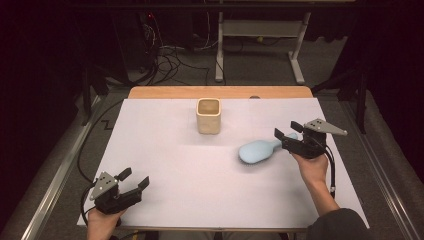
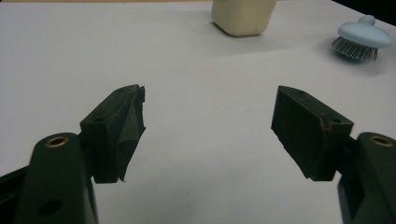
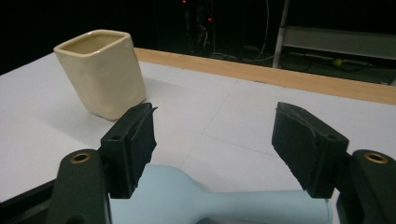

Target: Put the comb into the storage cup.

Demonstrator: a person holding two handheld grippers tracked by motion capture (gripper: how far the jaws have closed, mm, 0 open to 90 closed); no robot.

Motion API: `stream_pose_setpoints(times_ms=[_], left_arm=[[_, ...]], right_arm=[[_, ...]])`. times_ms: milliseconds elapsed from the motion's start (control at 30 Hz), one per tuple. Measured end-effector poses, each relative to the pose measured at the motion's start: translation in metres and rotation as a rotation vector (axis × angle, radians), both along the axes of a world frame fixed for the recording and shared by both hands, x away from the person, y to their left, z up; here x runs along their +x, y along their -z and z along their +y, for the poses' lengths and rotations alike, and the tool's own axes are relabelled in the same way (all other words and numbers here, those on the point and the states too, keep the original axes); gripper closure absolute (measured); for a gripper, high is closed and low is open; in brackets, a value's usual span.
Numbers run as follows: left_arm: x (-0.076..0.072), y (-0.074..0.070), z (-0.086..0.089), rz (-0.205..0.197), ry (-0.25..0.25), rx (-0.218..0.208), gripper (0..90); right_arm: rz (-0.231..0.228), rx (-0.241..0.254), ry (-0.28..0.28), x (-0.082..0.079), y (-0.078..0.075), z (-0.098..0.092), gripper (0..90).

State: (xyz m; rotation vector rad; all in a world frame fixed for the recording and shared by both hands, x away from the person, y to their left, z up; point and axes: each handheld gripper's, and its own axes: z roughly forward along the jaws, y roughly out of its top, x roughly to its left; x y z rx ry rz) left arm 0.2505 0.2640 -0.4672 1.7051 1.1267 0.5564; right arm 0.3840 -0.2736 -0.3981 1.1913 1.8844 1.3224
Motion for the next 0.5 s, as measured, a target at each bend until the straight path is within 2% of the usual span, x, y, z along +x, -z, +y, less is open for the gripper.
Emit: stream_pose_setpoints(times_ms=[500], left_arm=[[0.000,0.000,-0.001,0.000,0.002,0.000,26.3]], right_arm=[[0.075,-0.048,0.001,0.025,-0.004,0.008,31.9]])
